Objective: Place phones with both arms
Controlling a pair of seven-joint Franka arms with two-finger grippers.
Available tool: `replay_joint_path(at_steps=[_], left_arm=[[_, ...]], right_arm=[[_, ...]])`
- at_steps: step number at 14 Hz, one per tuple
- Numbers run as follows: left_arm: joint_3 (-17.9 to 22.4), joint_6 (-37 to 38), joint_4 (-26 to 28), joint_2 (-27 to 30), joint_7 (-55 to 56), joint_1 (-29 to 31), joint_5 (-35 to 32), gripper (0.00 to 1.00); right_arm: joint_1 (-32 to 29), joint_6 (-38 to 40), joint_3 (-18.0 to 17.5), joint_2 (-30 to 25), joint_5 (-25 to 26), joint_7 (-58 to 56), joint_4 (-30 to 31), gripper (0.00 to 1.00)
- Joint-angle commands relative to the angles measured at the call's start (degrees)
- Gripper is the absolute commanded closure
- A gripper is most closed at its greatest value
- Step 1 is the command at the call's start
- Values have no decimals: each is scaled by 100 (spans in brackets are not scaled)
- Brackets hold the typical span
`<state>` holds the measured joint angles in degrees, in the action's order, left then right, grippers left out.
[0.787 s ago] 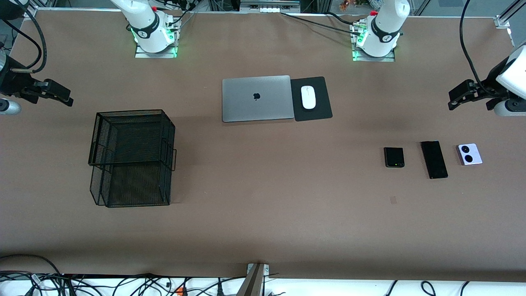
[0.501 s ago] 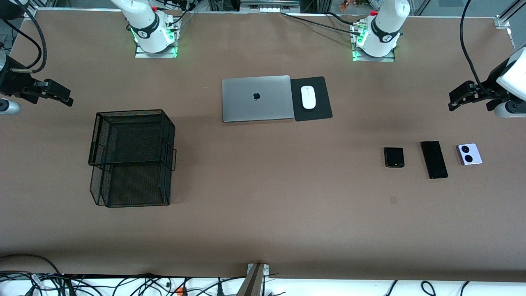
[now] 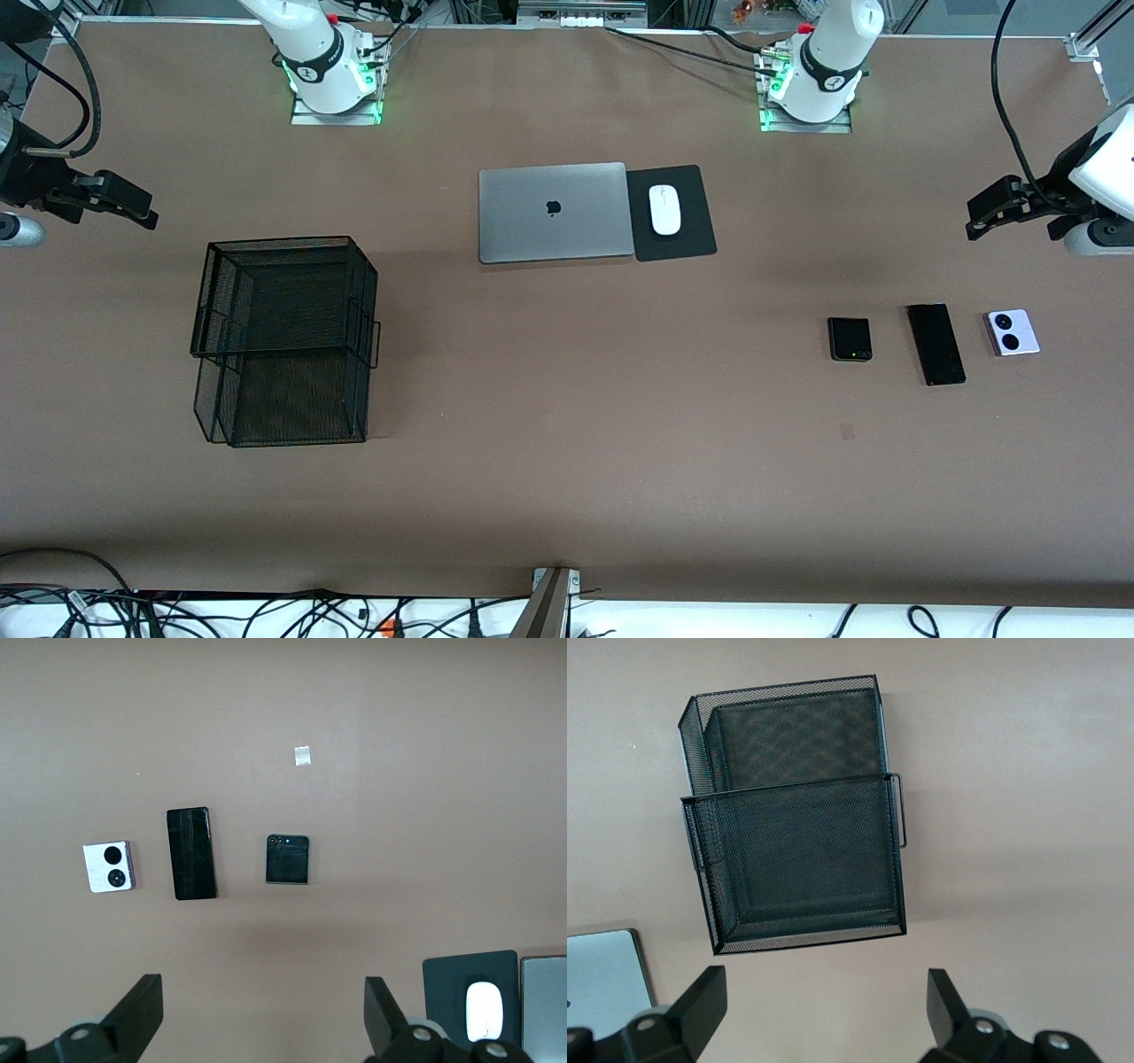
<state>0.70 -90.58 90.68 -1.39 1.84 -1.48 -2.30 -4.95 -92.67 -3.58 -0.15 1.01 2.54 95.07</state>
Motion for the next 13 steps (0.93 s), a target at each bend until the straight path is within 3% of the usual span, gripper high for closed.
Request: replay_joint_path(at_steps=[1,8,10,13], left_arm=[[17,233,-192,-169,-35,24,10,0],[17,524,1,-1003,-79,262,80,0],[-9,-87,412,-1232,-96,288,98,0],[-53,-1748,1458,-1294,-167,218,54,0]], right_arm=[[-68,3,-46,-73,-49,-17,21,0],[-68,-14,-46,-73,-57,-17,12,0],[-68,-14,-46,-73,-57,-26,21,0],[-68,-23,-46,-64,-57,-17,12,0]])
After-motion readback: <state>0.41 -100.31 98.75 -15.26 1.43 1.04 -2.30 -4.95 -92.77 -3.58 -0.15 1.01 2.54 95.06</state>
